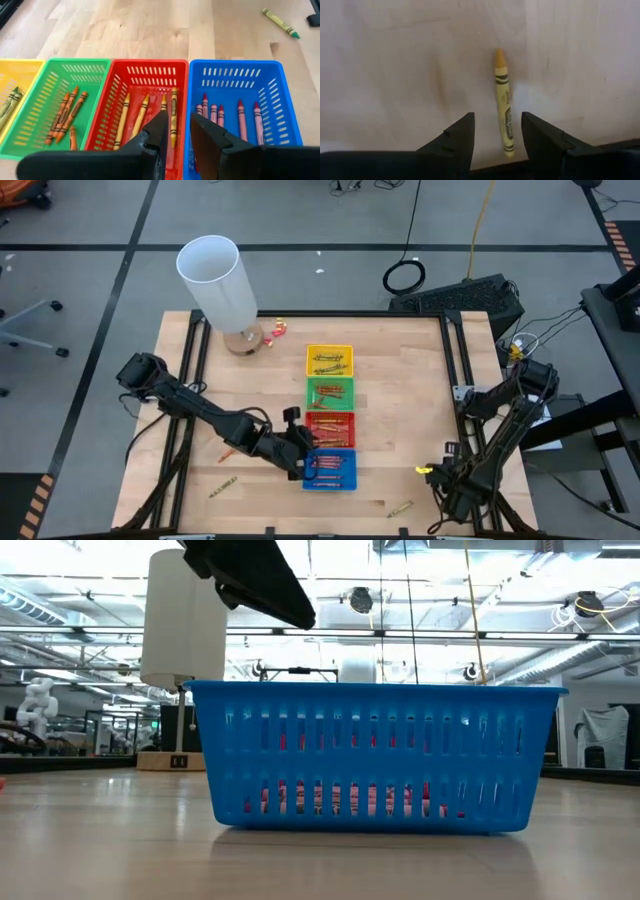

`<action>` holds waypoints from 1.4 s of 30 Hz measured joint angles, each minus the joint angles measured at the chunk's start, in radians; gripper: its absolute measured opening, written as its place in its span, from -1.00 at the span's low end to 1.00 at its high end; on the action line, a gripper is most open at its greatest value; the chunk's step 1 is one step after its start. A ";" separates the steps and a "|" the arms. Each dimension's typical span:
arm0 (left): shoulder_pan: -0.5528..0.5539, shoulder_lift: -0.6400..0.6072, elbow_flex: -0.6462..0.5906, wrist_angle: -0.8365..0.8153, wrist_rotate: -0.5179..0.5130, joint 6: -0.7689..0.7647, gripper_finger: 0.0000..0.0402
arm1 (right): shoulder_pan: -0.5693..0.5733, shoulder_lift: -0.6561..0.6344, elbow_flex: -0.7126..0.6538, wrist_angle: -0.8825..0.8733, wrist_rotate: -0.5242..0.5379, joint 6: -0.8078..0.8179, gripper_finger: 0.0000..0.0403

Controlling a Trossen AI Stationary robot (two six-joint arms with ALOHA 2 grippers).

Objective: Sort crayons
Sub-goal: Put the yellow crayon into the red bin

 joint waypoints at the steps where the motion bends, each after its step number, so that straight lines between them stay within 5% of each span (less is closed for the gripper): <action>1: 0.000 0.000 0.000 0.002 0.000 0.000 -0.60 | 0.002 0.010 0.000 -0.004 0.003 -0.005 -0.28; 10: 0.000 0.000 0.000 0.005 -0.001 0.001 -0.60 | 0.002 0.099 0.005 0.012 0.045 -0.108 -0.38; 23: 0.000 0.000 0.000 0.005 -0.001 0.003 -0.60 | 0.001 0.110 0.002 0.061 0.044 -0.124 -0.95; 32: 0.000 0.000 0.000 0.004 -0.001 0.014 -0.60 | -0.014 0.085 0.001 0.087 0.057 -0.106 -0.97; 42: 0.005 0.000 0.000 0.006 -0.008 0.064 -0.60 | -0.058 -0.011 0.056 0.203 0.444 -0.263 -0.99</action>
